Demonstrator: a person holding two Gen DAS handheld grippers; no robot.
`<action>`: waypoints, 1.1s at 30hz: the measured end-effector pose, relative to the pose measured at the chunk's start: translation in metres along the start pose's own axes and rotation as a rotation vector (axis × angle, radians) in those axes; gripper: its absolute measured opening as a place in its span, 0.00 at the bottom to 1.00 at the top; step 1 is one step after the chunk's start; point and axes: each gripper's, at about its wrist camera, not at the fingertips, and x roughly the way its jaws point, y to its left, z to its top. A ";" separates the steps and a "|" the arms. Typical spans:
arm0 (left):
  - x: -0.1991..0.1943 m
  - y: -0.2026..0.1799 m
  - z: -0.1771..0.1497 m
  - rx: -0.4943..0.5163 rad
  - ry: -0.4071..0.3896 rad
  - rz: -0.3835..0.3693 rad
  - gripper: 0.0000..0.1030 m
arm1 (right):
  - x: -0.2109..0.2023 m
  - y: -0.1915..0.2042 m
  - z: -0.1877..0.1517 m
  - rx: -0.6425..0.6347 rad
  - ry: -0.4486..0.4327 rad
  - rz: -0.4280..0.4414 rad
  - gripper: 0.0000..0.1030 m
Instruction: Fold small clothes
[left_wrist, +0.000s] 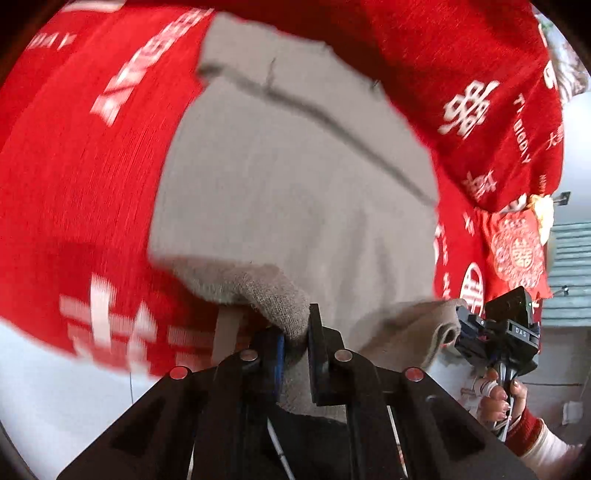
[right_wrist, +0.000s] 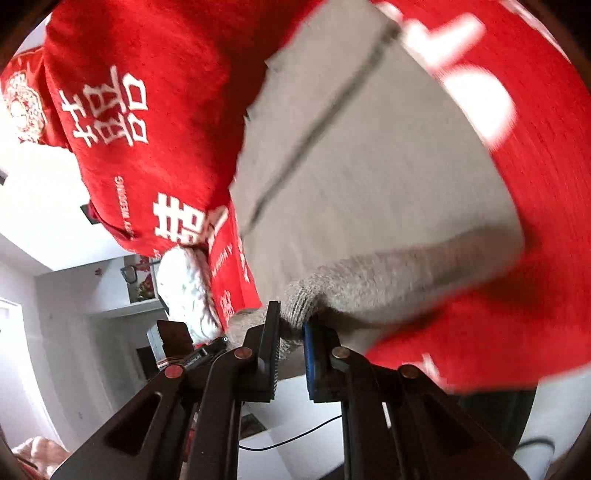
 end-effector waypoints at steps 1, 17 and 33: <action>0.000 -0.002 0.016 0.009 -0.021 0.009 0.11 | 0.001 0.002 0.015 -0.001 -0.012 -0.005 0.12; 0.040 -0.011 0.131 -0.009 -0.021 0.175 0.18 | 0.017 -0.017 0.126 0.224 -0.080 -0.032 0.16; 0.019 -0.057 0.143 0.217 -0.068 0.443 0.83 | 0.018 0.035 0.153 -0.084 -0.034 -0.359 0.56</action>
